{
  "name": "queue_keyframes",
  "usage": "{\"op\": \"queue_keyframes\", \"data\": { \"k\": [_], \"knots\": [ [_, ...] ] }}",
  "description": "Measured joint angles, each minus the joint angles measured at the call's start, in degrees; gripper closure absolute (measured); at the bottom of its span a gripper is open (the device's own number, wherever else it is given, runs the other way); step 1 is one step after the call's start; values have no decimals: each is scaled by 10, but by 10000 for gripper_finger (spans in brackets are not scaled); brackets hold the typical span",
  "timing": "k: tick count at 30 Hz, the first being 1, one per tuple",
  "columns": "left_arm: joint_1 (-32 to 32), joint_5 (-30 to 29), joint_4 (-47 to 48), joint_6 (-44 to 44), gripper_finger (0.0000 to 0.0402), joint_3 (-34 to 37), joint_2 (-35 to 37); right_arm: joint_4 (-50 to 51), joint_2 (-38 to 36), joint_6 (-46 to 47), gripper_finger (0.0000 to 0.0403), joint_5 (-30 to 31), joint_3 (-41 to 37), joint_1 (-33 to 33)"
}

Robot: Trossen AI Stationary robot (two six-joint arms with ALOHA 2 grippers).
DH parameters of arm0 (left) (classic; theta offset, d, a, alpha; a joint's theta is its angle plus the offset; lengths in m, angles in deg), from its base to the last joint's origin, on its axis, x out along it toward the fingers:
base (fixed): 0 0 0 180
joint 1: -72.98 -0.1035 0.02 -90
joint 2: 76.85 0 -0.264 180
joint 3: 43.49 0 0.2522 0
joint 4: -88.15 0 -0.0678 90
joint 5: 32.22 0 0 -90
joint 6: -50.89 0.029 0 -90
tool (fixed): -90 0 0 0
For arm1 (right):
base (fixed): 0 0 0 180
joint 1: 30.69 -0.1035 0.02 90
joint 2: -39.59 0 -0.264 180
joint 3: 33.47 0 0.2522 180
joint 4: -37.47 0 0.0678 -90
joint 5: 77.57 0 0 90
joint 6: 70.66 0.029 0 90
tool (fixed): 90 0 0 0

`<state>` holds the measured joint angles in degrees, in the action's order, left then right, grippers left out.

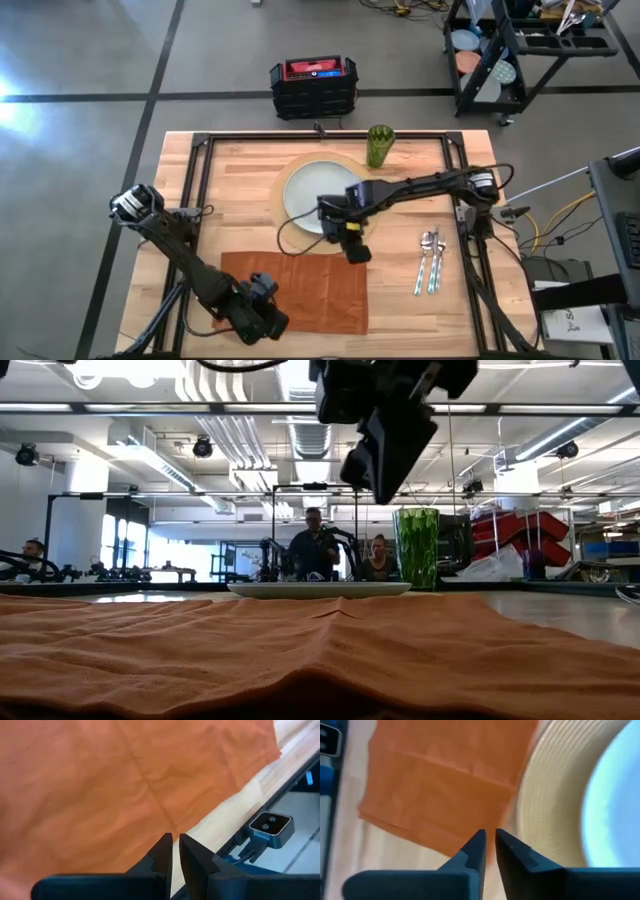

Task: Set table place
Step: Fold the orange table napkin

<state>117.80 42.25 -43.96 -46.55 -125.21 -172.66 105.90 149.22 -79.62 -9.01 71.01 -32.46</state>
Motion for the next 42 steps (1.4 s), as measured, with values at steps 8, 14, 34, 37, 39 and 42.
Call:
{"op": "queue_keyframes", "data": {
  "k": [8, 14, 34, 37, 39, 42],
  "knots": [
    [24, -6, 100, 65, 395, -64, -22, -136, -32, 262, 401, 15, -71, -105],
    [64, -6, 93, 50, 400, -53, -25, -184, -26, 396, 403, 111, -90, -181],
    [89, 59, -15, 47, 401, 149, -20, -334, 54, 649, 403, 149, -171, -287],
    [85, 59, -40, 48, 401, 177, -17, -373, 69, 681, 403, 139, -171, -305],
    [81, 58, -52, 51, 401, 195, -11, -401, 74, 699, 403, 137, -169, -316],
    [72, 40, -55, 56, 401, 215, 2, -435, 84, 720, 403, 137, -166, -324]
  ]
}}
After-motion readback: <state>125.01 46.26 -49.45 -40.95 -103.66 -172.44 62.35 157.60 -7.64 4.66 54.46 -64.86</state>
